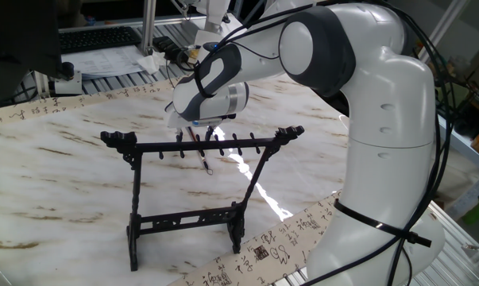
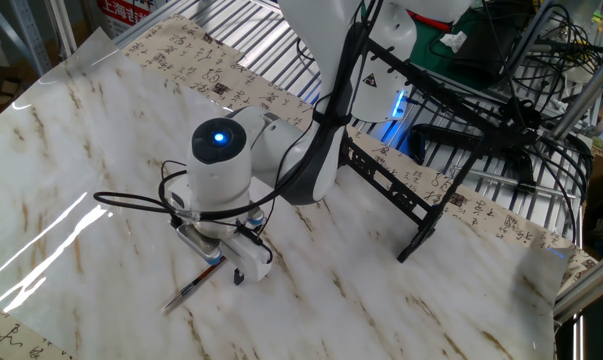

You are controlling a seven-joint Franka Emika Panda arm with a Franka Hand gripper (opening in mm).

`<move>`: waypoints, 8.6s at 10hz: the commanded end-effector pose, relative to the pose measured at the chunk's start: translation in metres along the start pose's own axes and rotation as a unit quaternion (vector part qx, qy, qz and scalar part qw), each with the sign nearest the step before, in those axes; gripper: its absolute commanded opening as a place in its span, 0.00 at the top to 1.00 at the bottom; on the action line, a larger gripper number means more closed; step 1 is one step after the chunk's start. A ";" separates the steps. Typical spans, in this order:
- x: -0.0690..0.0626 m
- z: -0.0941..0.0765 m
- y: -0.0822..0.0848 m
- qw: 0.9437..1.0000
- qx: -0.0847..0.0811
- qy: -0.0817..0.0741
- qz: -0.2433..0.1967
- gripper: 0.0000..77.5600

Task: Place the brush on the pen rack

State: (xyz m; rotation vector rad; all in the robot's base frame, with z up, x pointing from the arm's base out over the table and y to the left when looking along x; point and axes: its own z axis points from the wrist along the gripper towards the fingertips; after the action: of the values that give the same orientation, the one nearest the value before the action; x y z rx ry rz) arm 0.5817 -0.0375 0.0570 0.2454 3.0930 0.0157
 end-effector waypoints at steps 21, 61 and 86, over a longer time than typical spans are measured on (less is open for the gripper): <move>-0.001 -0.001 0.000 1.000 0.002 -0.004 0.002 0.99; 0.073 -0.152 0.053 0.961 0.032 0.269 0.057 0.99; 0.079 -0.189 0.045 0.928 0.070 0.365 0.033 0.99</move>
State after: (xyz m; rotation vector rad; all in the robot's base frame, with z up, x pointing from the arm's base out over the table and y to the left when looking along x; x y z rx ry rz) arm 0.5057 0.0230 0.2392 0.4652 3.8550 -0.1621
